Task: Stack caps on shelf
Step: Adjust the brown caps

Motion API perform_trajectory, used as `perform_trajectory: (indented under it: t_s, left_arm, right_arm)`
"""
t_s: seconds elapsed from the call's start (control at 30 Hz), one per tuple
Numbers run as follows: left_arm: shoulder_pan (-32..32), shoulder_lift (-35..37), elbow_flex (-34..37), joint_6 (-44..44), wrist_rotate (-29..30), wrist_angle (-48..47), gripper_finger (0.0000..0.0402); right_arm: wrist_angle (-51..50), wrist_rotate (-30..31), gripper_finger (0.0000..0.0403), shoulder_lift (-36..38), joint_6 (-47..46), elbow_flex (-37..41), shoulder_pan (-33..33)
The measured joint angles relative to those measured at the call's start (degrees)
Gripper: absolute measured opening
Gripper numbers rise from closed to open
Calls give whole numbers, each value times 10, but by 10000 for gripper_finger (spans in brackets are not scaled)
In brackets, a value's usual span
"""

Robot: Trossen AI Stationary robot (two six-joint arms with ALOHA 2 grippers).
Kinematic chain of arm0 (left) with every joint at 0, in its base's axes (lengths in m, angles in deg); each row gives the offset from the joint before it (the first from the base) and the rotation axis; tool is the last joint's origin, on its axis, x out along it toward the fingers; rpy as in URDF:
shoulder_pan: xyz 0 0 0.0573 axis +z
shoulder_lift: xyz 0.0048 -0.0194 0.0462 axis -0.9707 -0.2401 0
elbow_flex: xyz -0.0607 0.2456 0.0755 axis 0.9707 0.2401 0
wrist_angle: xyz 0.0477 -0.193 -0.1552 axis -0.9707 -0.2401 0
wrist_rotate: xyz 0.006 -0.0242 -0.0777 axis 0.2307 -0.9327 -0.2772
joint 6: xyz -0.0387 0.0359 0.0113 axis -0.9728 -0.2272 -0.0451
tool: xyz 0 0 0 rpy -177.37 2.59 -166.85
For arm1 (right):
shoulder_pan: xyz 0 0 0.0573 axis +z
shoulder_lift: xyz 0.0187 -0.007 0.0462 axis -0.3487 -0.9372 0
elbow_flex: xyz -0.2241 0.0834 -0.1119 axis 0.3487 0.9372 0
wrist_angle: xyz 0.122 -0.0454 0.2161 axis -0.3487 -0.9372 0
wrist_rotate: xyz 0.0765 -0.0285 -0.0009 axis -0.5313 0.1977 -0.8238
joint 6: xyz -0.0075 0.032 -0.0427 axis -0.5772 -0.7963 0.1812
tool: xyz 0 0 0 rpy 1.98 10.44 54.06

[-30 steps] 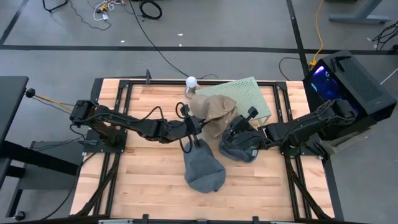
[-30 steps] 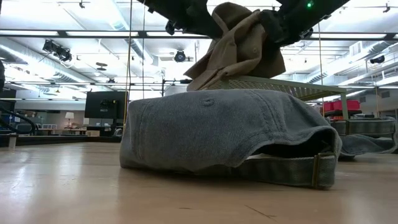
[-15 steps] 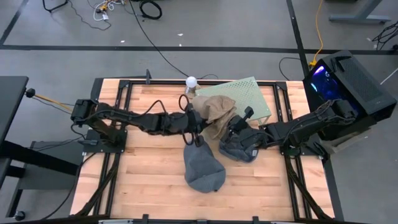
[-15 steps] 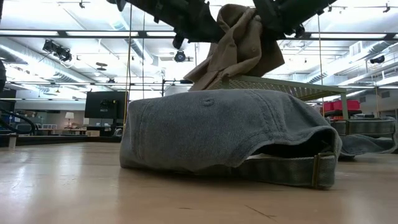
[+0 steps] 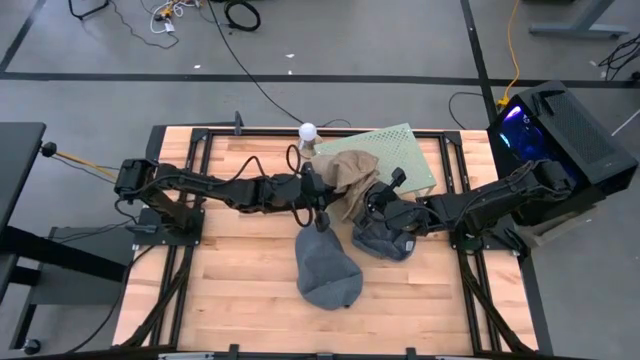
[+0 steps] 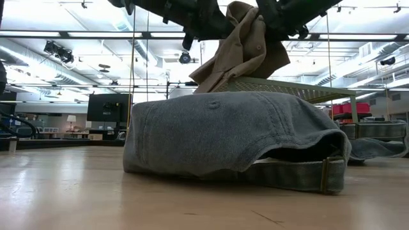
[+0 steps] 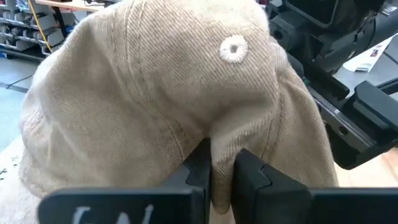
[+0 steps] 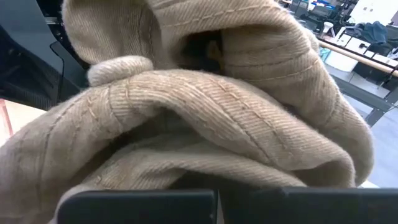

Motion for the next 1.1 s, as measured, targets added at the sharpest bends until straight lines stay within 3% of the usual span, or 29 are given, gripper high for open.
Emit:
perform_trajectory:
  t_s: [0.13,0.3,0.5,0.8,1.1]
  left_arm:
    - [6,-6,0,-3,-20,5,52]
    - [21,-40,-1,-20,-113,53,81]
    - [32,-77,-39,-13,-112,83,87]
    - [39,-104,-149,45,-94,1,52]
    - [71,-121,-177,55,-155,23,37]
  right_arm:
    - [5,0,0,0,6,0,0]
    - [34,-2,0,0,32,0,-1]
    - [46,11,0,0,43,0,-1]
    - [56,81,0,26,82,-1,-3]
    - [9,83,0,67,97,-1,-14]
